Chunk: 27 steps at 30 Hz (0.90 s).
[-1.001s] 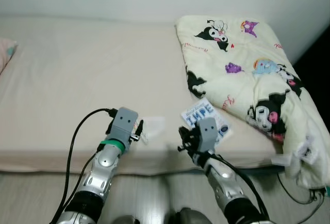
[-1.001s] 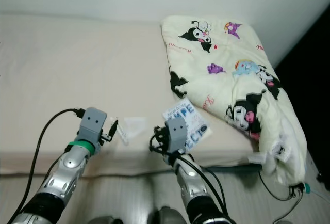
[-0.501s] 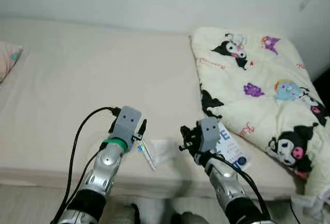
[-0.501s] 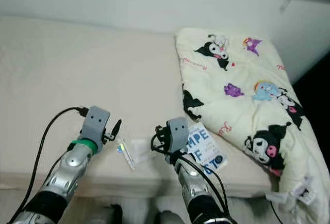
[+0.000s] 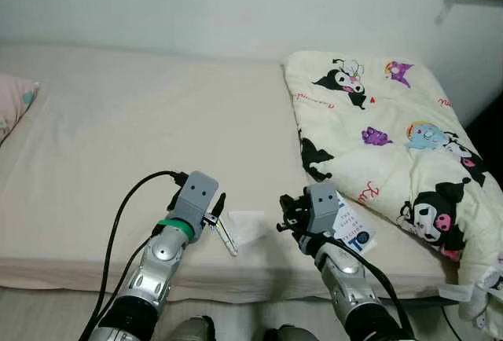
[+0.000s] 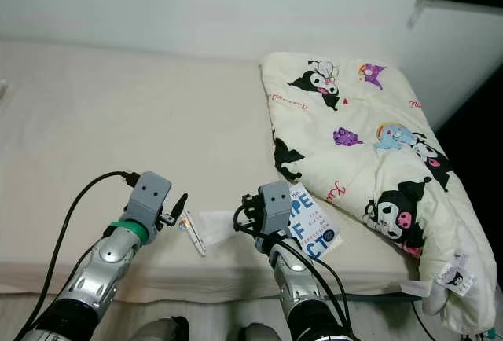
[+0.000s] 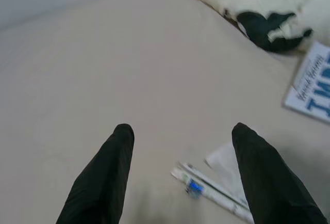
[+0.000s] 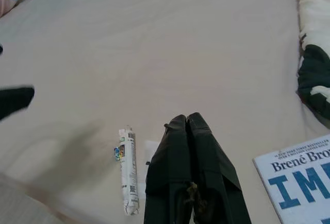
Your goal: Clean up the room
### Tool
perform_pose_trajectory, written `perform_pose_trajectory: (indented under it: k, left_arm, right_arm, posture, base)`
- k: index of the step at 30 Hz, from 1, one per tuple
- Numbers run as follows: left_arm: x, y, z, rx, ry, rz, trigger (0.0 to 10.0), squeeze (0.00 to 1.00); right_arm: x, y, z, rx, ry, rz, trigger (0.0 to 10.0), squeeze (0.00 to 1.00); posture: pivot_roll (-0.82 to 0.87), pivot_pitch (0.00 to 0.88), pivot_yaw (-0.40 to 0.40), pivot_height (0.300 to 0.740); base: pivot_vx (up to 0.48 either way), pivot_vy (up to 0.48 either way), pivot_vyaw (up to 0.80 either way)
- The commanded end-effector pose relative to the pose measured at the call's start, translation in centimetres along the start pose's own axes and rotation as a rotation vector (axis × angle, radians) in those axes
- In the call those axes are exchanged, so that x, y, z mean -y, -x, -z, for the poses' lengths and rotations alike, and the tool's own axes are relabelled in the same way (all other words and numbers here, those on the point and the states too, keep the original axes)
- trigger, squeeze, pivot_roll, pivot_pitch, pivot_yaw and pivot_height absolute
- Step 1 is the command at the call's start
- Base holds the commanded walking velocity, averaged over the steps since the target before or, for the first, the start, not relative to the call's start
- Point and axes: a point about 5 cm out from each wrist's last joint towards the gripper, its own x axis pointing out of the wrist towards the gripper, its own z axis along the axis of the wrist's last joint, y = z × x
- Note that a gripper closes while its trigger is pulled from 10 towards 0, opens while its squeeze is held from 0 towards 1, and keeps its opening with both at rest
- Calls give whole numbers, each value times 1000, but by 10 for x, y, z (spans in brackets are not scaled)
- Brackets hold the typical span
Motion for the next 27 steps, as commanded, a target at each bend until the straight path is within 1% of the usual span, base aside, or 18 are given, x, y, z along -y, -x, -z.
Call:
perform_pose_trajectory:
  k: [1, 4, 5, 7, 9, 12, 14, 15, 17, 22, 26, 27]
  left_arm:
    - [3, 3, 9, -34, 4, 23, 10000, 0]
    - [2, 6, 19, -84, 12, 55, 10000, 0]
    - [0, 10, 31, -144, 31, 81, 10000, 0]
    - [0, 11, 34, -158, 41, 86, 10000, 0]
    - [-1, 13, 39, -189, 82, 81, 10000, 0]
    - [-1, 13, 39, -193, 93, 74, 10000, 0]
    - [0, 7, 34, -187, 141, 50, 10000, 0]
    - [0, 7, 34, -187, 141, 50, 10000, 0]
    - [2, 1, 27, -175, 168, 38, 10000, 0]
    - [6, -4, 20, -160, 176, 40, 10000, 0]
    - [15, -10, 9, -140, 173, 57, 10000, 0]
    - [15, -10, 9, -140, 173, 57, 10000, 0]
  right_arm:
    - [2, 4, 7, -24, -11, 14, 10000, 0]
    - [2, 5, 7, -23, -12, 14, 10000, 0]
    - [2, 6, 8, -22, -12, 16, 10000, 0]
    - [2, 6, 8, -22, -13, 17, 10000, 0]
    - [2, 7, 9, -20, -14, 19, 10000, 0]
    - [3, 8, 9, -20, -14, 20, 10000, 0]
    - [3, 8, 9, -18, -14, 22, 10000, 0]
    - [3, 8, 9, -18, -14, 22, 10000, 0]
    - [3, 8, 8, -15, -13, 22, 10000, 0]
    - [3, 8, 7, -13, -10, 20, 10000, 0]
    - [5, 8, 7, -15, -4, 21, 10000, 0]
    - [5, 8, 7, -15, -4, 21, 10000, 0]
  posture:
    - [20, 0, 9, 711]
    - [17, 0, 12, 701]
    - [15, 0, 14, 691]
    - [15, 0, 14, 686]
    - [15, 0, 15, 671]
    - [14, 0, 16, 666]
    - [12, 0, 16, 656]
    - [12, 0, 16, 656]
    - [11, 0, 14, 646]
    - [10, 0, 11, 636]
    - [7, 0, 14, 621]
    - [7, 0, 14, 621]
  base:
    - [0, 0, 0]
    - [0, 0, 0]
    - [0, 0, 0]
    - [0, 0, 0]
    - [0, 0, 0]
    - [0, 0, 0]
    - [0, 0, 0]
    - [0, 0, 0]
    - [0, 0, 0]
    - [0, 0, 0]
    - [0, 0, 0]
    - [0, 0, 0]
